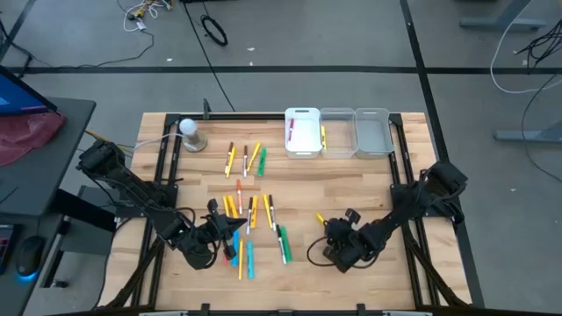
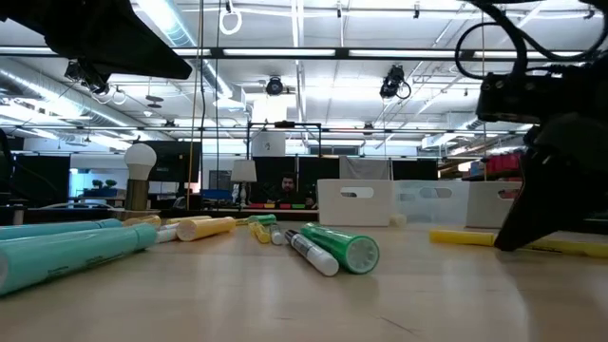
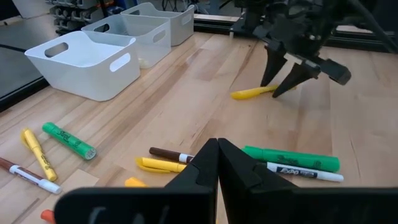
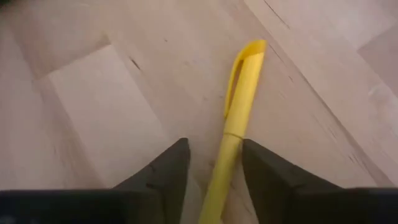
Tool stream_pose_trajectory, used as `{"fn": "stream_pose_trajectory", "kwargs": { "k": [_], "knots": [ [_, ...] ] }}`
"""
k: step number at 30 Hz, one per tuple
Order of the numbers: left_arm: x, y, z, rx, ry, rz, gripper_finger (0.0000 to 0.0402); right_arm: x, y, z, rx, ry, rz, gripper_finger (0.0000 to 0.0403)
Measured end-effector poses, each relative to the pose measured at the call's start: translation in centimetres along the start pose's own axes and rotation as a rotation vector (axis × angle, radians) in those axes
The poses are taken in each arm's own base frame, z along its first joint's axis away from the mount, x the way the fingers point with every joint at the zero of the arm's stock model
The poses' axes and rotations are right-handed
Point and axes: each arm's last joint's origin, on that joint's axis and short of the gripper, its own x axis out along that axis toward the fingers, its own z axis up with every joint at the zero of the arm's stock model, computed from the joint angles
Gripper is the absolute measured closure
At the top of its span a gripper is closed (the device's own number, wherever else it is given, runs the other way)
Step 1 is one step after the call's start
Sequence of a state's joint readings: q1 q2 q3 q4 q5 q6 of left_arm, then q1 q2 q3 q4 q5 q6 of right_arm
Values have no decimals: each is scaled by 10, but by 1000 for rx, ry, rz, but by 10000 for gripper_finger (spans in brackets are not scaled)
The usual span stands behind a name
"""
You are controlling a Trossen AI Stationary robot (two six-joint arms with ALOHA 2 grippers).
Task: Pick & Place Markers
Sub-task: Put the yellow pen into the gray bin
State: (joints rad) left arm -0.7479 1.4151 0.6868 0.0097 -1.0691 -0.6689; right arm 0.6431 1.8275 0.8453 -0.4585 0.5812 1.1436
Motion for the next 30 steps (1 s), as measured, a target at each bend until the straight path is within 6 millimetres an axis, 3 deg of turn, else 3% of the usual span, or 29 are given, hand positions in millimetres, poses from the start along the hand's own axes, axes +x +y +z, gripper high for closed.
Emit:
{"fn": "stream_pose_trajectory", "kwargs": {
  "k": [8, 12, 17, 19, 26, 30],
  "knots": [
    [0, 0, 0, 0, 0, 0, 388, 14, 2, -8, 1, -89, -31, 376],
    [0, 0, 0, 0, 0, -1, 388, 12, 0, -6, 47, -100, -26, 384],
    [0, 0, 0, 0, 0, -1, 388, -15, -19, 13, 82, -98, -37, 387],
    [0, 0, 0, 0, 0, -1, 388, -36, -24, 36, 154, -135, -3, 388],
    [1, 1, 0, -5, -1, 4, 388, -79, -101, 87, 334, -12, -129, 388],
    [1, 0, 1, -6, -2, 3, 388, -81, -161, 102, 458, 153, -248, 388]
  ]
}}
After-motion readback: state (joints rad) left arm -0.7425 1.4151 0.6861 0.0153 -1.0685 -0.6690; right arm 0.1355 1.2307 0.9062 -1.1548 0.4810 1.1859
